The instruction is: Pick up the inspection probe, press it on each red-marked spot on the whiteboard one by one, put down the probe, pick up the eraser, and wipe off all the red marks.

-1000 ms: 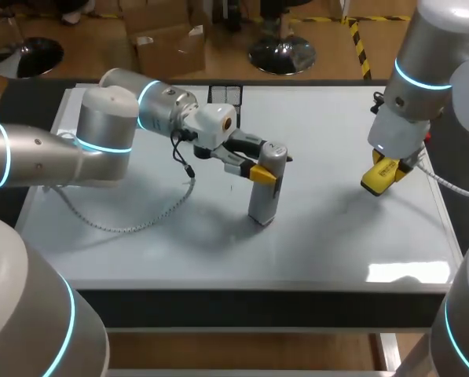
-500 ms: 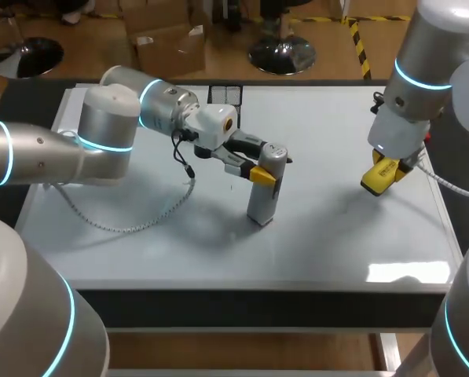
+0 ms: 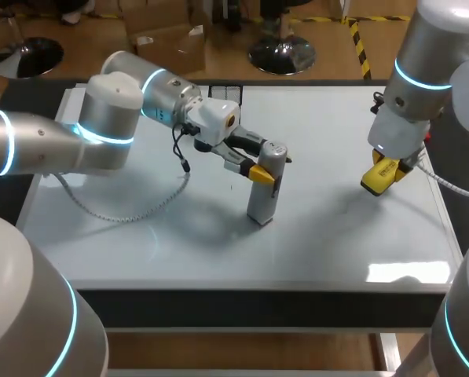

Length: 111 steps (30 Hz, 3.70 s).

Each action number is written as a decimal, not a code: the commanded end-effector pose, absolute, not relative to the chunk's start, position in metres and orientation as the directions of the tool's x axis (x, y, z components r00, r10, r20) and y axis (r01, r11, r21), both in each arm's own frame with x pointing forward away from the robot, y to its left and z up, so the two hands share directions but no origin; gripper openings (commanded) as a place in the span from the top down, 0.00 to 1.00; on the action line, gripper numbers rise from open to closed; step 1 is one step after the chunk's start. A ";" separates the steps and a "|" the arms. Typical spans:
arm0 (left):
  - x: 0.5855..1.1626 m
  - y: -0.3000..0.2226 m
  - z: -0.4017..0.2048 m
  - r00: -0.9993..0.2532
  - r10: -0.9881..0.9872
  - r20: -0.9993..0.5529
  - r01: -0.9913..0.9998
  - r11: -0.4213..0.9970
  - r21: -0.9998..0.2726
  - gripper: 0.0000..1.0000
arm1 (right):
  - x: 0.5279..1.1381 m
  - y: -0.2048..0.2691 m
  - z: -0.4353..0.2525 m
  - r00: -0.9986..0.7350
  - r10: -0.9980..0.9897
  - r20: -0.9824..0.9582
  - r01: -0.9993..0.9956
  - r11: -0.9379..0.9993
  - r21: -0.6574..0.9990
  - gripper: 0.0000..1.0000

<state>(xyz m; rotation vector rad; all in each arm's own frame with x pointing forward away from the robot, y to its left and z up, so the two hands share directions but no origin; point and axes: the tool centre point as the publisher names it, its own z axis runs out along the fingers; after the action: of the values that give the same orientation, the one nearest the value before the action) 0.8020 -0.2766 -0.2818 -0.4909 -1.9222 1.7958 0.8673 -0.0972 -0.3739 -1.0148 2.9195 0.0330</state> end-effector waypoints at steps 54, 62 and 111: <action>0.876 -0.164 -0.241 -0.776 0.630 0.001 0.011 0.015 -1.000 1.00 | 0.868 -0.098 -0.374 -0.782 -0.621 -0.053 -0.621 0.783 0.002 1.00; 0.903 -0.133 -0.243 -0.779 0.626 0.012 0.005 0.026 -1.000 1.00 | 0.868 -0.098 -0.374 -0.782 -0.621 -0.053 -0.621 0.783 0.002 1.00; 0.949 -0.070 -0.251 -0.855 0.518 0.011 -0.004 0.013 -1.000 1.00 | 0.860 -0.087 -0.373 -0.756 -0.654 -0.033 -0.653 0.757 -0.013 1.00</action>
<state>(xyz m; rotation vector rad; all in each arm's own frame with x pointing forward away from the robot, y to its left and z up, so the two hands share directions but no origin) 0.9491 -0.0700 -0.2527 -0.5245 -1.9202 1.9038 0.8656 -0.0953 -0.3747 -1.0509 2.9123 0.0308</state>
